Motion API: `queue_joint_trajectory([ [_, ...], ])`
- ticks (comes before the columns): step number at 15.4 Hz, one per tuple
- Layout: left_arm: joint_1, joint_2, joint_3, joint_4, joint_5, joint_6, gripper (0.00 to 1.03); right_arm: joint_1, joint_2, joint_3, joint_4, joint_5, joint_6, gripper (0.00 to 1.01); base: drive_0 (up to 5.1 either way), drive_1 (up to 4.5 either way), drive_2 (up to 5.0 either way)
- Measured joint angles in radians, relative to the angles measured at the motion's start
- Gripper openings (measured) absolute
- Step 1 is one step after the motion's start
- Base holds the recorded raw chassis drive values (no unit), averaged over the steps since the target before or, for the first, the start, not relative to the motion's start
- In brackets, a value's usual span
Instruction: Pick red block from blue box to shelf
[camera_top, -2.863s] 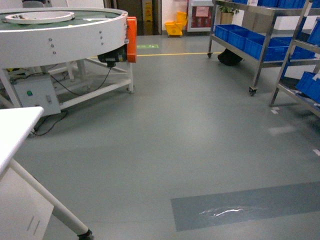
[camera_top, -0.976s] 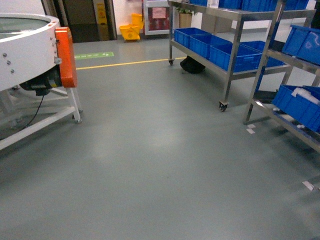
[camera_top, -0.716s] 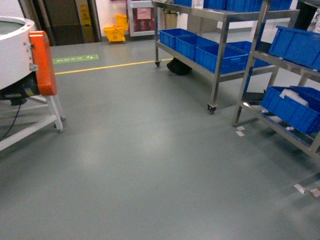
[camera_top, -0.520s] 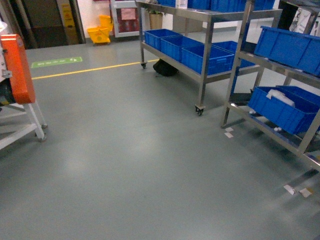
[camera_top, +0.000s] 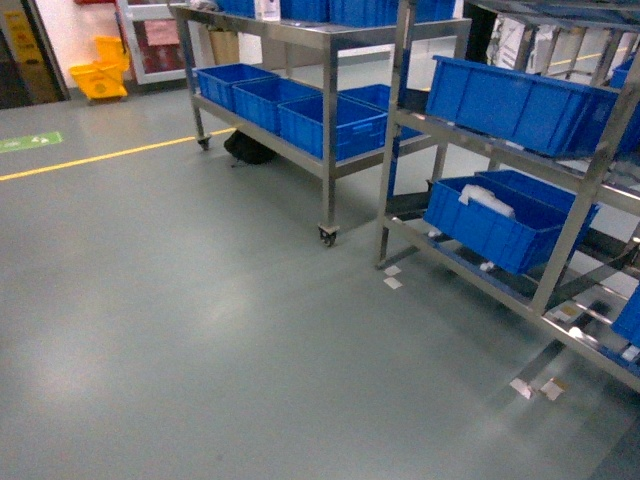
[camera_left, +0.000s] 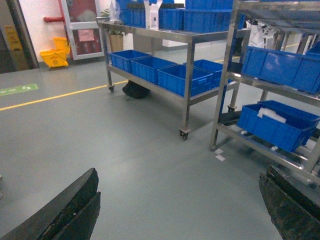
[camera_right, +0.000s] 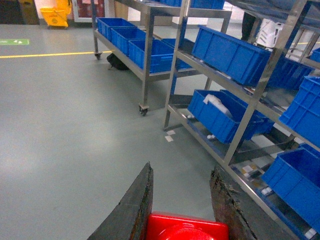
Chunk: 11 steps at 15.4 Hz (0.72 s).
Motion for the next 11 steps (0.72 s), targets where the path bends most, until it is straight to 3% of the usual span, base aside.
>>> queue_joint_trajectory([
  [11, 0.0, 0.0, 0.0, 0.001, 0.0, 0.0, 0.98, 0.0, -0.001, 0.0, 0.002, 0.0, 0.0, 0.29, 0.3, 4.44, -3.8],
])
